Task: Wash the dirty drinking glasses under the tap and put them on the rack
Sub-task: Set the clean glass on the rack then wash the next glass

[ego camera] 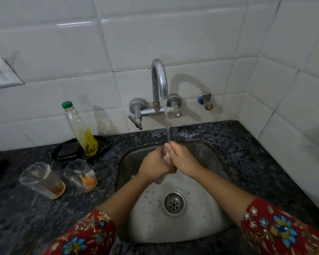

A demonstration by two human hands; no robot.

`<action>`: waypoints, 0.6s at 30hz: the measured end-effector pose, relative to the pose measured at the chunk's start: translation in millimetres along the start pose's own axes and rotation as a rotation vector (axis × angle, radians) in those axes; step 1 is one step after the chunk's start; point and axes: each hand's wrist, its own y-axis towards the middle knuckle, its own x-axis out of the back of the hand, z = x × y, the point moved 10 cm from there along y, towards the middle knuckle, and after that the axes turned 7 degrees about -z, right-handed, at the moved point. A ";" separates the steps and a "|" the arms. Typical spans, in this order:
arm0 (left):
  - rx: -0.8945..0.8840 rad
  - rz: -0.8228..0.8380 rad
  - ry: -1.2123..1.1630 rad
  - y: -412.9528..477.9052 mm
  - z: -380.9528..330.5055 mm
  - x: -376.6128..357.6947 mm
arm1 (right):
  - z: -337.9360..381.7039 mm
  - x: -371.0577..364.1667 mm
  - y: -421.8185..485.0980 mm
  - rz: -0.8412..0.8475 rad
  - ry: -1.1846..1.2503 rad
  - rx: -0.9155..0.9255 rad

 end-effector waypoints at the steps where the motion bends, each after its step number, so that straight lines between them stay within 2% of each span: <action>1: -0.011 0.055 -0.056 1.0 0.2 -3.5 | -1.1 0.6 -0.5 -0.003 0.042 -0.022; 4: 0.086 0.436 -0.484 -5.9 2.3 -17.0 | -1.2 3.5 -4.7 -0.016 0.134 -0.003; 5: 0.114 0.480 -0.548 -8.4 2.9 -17.9 | 1.5 4.0 -6.0 -0.025 0.138 0.011; 7: 0.077 0.365 -0.407 -6.1 1.3 -14.9 | 1.0 0.3 -2.7 -0.017 0.055 -0.032; 10: 0.015 0.091 0.118 -4.7 2.9 -9.6 | -8.5 -8.0 8.1 0.058 -0.207 -0.215; 11: 0.034 0.084 0.113 -6.1 6.4 -11.5 | -12.9 -10.7 8.4 0.096 -0.232 -0.275; 15: 0.274 0.303 -0.358 -23.5 31.0 -37.1 | -25.2 -30.6 -7.7 0.356 -0.189 -0.390; 18: 0.663 0.404 -0.616 -50.2 74.5 -57.3 | -46.7 -37.0 -20.9 0.391 -0.195 -0.453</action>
